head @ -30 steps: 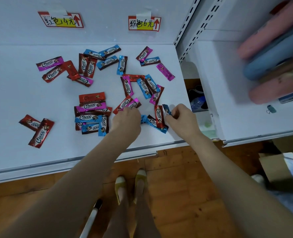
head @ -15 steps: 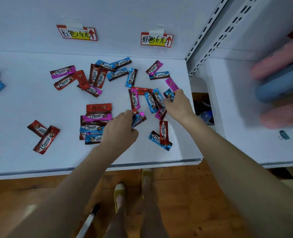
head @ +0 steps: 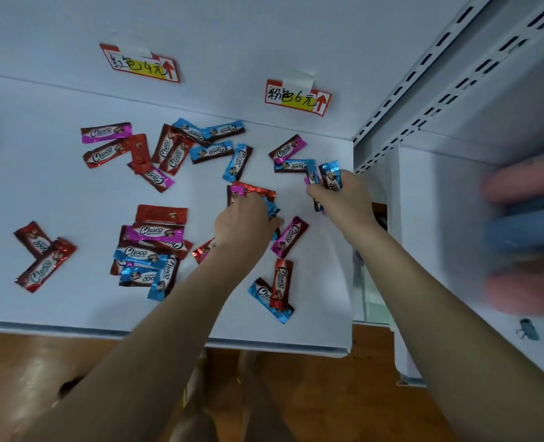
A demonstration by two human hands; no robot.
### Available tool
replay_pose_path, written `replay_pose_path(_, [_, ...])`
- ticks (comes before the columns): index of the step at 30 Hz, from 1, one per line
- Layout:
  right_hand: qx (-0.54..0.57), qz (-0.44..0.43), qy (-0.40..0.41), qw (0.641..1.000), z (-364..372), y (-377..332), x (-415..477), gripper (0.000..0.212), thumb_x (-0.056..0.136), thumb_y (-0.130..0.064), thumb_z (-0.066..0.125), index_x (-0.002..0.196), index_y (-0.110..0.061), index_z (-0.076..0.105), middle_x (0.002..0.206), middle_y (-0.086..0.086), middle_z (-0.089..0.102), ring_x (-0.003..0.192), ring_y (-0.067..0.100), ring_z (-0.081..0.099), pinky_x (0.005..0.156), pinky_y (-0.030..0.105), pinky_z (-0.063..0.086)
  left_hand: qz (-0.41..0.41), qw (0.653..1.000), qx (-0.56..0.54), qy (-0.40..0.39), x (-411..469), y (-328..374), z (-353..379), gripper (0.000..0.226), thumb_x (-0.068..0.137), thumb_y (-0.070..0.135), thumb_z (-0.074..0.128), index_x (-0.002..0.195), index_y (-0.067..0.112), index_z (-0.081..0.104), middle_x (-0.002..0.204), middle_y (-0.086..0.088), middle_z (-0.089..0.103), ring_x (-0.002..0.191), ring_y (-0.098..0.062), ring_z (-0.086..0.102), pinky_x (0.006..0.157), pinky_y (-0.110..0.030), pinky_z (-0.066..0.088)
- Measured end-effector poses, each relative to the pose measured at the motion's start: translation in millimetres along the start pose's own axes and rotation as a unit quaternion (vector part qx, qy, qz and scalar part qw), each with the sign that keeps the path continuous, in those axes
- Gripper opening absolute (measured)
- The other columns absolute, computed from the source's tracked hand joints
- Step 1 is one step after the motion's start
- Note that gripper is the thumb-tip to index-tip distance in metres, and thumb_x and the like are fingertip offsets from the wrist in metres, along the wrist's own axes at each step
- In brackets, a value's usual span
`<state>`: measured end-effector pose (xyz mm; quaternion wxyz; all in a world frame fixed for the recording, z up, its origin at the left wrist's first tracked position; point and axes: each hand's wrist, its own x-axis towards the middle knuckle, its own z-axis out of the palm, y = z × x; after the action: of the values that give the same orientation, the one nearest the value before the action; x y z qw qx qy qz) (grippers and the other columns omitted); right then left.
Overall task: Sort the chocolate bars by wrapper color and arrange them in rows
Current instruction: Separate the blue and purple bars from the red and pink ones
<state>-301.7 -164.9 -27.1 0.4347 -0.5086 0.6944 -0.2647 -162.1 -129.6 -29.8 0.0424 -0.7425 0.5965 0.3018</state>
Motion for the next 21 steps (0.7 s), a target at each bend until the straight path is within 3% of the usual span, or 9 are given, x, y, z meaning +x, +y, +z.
replay_pose_path(4, [-0.032,-0.04,-0.007,0.999,-9.2,0.7,6.7,0.017,0.084,-0.013,0.062,0.076,-0.013,0.047,0.067,-0.004,0.049,0.056,0.004,0.046,0.051,0.017,0.039,-0.006,1.0,0.005,-0.005,9.7,3.3,4.5,0.043,0.091,0.041,0.057,0.117,0.008,0.049,0.096,-0.006,0.05,0.083,-0.019,0.048,0.066,-0.029,0.039])
replay_pose_path(7, [-0.114,-0.076,-0.036,0.99,-2.2,-3.0,16.4,0.009,0.091,-0.014,0.051,0.095,-0.008,0.046,0.072,-0.006,0.046,0.066,0.012,0.046,0.055,0.025,0.036,0.025,0.999,-0.019,-0.013,8.6,0.9,3.7,0.035,0.092,0.028,0.056,0.119,0.007,0.048,0.114,-0.01,0.056,0.096,-0.021,0.053,0.069,-0.027,0.04])
replay_pose_path(10, [-0.206,-0.09,-0.066,0.972,9.1,-11.8,34.3,0.009,0.095,-0.015,0.04,0.098,-0.007,0.042,0.076,0.001,0.048,0.076,0.023,0.047,0.056,0.031,0.03,0.052,0.997,-0.046,-0.017,6.2,-6.3,-4.7,0.027,0.093,0.02,0.053,0.116,0.009,0.045,0.099,-0.006,0.055,0.085,-0.019,0.052,0.065,-0.027,0.04])
replay_pose_path(12, [-0.273,-0.098,-0.092,0.953,17.7,-16.3,47.7,0.02,0.095,-0.021,0.045,0.107,-0.005,0.044,0.097,0.013,0.056,0.091,0.031,0.052,0.064,0.03,0.035,0.052,0.996,-0.076,0.001,8.3,-16.2,-14.6,0.023,0.093,0.019,0.05,0.113,0.009,0.044,0.084,0.0,0.047,0.073,-0.016,0.047,0.06,-0.026,0.037])
replay_pose_path(14, [-0.33,-0.098,-0.108,0.933,25.2,-18.6,59.7,0.036,0.091,-0.026,0.055,0.117,-0.003,0.045,0.114,0.016,0.056,0.104,0.032,0.052,0.072,0.029,0.036,0.058,0.994,-0.083,0.037,16.5,-29.1,-26.9,0.016,0.093,0.017,0.049,0.106,0.008,0.046,0.082,-0.002,0.043,0.072,-0.016,0.044,0.059,-0.026,0.034])
replay_pose_path(18, [-0.38,-0.086,-0.098,0.916,29.9,-23.9,69.4,0.039,0.085,-0.026,0.063,0.115,-0.004,0.052,0.116,0.014,0.057,0.106,0.03,0.052,0.072,0.029,0.036,0.076,0.989,-0.087,0.097,51.3,-52.0,-51.7,0.011,0.093,0.008,0.047,0.103,0.003,0.049,0.09,-0.008,0.047,0.077,-0.019,0.046,0.057,-0.023,0.03])
replay_pose_path(21, [-0.349,-0.083,-0.084,0.93,28.3,-22.5,64.3,0.029,0.084,-0.028,0.063,0.102,-0.006,0.057,0.101,0.011,0.06,0.095,0.027,0.055,0.064,0.026,0.033,0.1,0.987,-0.033,0.121,79.5,-59.0,-61.8,0.02,0.096,0.013,0.047,0.109,-0.001,0.051,0.097,-0.015,0.054,0.083,-0.024,0.051,0.065,-0.029,0.036])
